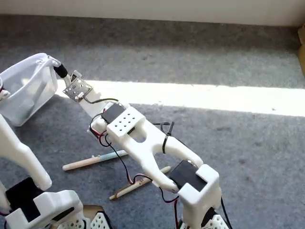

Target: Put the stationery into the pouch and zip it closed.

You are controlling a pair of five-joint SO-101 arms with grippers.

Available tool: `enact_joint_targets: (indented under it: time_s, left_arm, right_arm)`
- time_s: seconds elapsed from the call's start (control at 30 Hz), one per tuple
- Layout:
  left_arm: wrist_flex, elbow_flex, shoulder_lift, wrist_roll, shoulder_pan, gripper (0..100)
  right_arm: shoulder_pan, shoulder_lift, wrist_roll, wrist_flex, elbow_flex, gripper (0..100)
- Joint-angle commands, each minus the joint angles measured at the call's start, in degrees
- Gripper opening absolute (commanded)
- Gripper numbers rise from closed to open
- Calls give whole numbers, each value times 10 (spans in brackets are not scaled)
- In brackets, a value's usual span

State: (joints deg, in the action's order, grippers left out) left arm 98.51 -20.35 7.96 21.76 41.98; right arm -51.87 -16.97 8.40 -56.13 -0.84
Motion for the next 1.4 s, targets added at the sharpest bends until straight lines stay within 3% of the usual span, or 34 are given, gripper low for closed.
enact_joint_targets:
  time_s: [0.0, 0.53, 0.63, 0.8, 1.27, 1.37]
  left_arm:
    - [-13, -5, 30, 5, 7, 7]
    - [-14, -5, 26, 5, 17, 7]
    - [-13, -5, 26, 5, 17, 7]
    - [-11, -5, 29, 5, 17, 7]
    - [-11, -5, 30, 4, 15, 7]
    - [-10, -5, 31, 3, -14, 7]
  right_arm:
    - [-5, -17, 4, 23, -48, 291]
    - [-5, -167, 5, 28, -167, 284]
    - [-6, -167, 37, 28, -166, 208]
    - [-17, -169, 133, -12, -165, 1]
    - [22, -163, 141, -139, -172, 5]
    - [46, -164, 141, -179, -216, 5]
